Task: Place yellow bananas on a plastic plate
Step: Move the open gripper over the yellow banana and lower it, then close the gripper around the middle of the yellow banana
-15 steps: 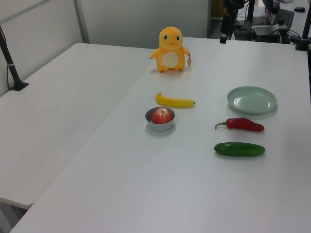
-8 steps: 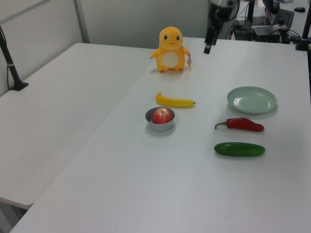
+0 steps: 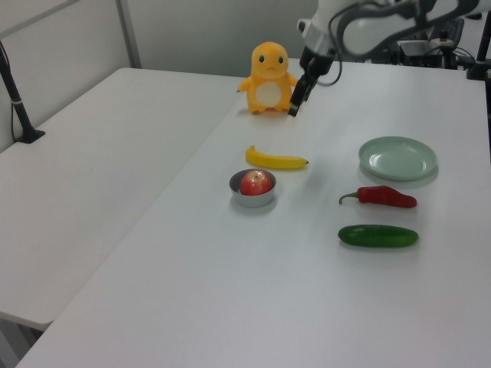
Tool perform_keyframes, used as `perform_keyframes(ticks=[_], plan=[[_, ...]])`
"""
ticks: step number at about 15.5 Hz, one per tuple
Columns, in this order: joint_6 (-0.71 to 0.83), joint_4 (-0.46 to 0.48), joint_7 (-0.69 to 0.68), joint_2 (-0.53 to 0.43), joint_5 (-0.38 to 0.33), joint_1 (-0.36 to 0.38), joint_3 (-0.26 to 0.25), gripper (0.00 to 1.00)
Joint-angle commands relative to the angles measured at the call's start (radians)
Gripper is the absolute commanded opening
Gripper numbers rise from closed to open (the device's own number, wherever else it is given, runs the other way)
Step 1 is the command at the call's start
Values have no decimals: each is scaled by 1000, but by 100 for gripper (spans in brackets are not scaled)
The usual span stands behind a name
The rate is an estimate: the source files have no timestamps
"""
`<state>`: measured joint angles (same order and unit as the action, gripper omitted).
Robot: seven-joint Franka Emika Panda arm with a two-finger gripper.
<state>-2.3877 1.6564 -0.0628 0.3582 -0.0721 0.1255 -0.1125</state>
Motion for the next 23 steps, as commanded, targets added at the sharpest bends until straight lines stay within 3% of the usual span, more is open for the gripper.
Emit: perform_keyframes(ticks=[1, 12, 23], plan=[[-135, -15, 72, 88, -2, 11, -1, 100], [-306, -58, 93, 255, 51, 33, 4, 100], [-366, -61, 123, 306, 66, 31, 36, 100]])
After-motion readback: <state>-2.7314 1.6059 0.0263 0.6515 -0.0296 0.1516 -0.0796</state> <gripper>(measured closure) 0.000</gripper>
